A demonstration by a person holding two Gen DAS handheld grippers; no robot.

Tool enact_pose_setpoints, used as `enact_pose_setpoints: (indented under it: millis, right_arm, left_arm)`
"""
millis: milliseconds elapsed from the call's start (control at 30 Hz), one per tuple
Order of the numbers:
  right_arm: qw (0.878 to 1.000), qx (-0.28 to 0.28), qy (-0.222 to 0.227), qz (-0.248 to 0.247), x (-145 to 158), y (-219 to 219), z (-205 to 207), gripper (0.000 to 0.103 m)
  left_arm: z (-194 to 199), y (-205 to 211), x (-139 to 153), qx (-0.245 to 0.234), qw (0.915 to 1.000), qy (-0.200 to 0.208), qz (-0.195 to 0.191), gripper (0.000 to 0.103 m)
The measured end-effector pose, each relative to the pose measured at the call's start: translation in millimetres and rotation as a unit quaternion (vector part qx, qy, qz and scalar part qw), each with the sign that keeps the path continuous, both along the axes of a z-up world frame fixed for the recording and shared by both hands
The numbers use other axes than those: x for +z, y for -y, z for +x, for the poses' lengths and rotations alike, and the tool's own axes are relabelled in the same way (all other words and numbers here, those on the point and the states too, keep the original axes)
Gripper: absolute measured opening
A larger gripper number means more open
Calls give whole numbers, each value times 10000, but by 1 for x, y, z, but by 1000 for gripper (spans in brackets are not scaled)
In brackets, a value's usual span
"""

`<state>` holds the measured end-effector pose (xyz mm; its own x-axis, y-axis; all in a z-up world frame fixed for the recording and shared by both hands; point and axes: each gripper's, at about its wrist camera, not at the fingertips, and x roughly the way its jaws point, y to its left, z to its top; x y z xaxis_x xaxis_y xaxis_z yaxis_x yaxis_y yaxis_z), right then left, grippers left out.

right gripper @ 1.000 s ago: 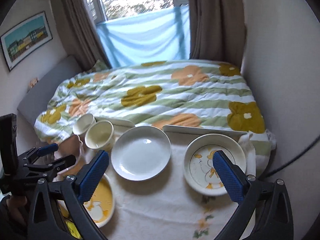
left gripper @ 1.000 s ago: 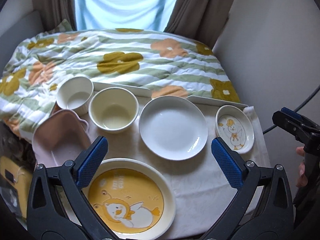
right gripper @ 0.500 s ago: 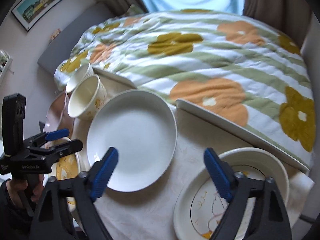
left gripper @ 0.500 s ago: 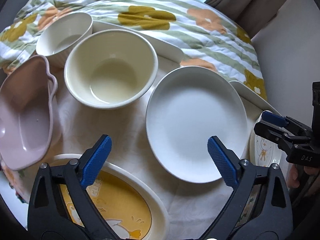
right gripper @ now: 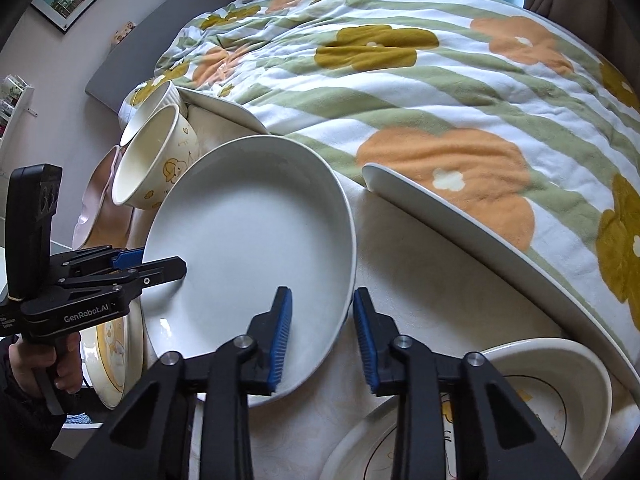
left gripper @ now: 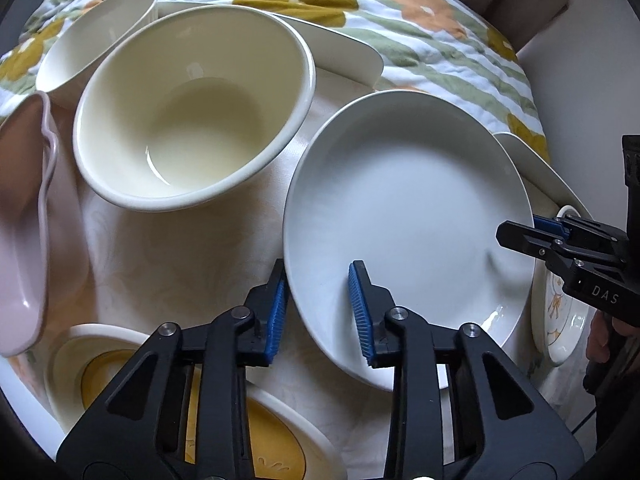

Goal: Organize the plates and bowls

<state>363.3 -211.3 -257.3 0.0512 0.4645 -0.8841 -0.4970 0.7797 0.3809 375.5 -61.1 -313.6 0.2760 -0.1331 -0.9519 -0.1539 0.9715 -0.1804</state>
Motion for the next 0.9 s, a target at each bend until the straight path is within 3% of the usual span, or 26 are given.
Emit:
enact_pose_setpoints:
  millis: [167, 533, 900]
  right_arm:
    - [10000, 23, 12, -15, -2, 1, 1, 18]
    - [9998, -23, 191, -38, 10, 6, -4, 18]
    - [9962, -178, 804, 281, 81, 1, -45, 18]
  left_arm:
    - [0, 0, 1, -35, 10000, 46, 36, 24]
    - [-5, 6, 23, -213, 9991, 325, 143, 24]
    - [-49, -12, 90, -236, 9952, 935, 144, 24]
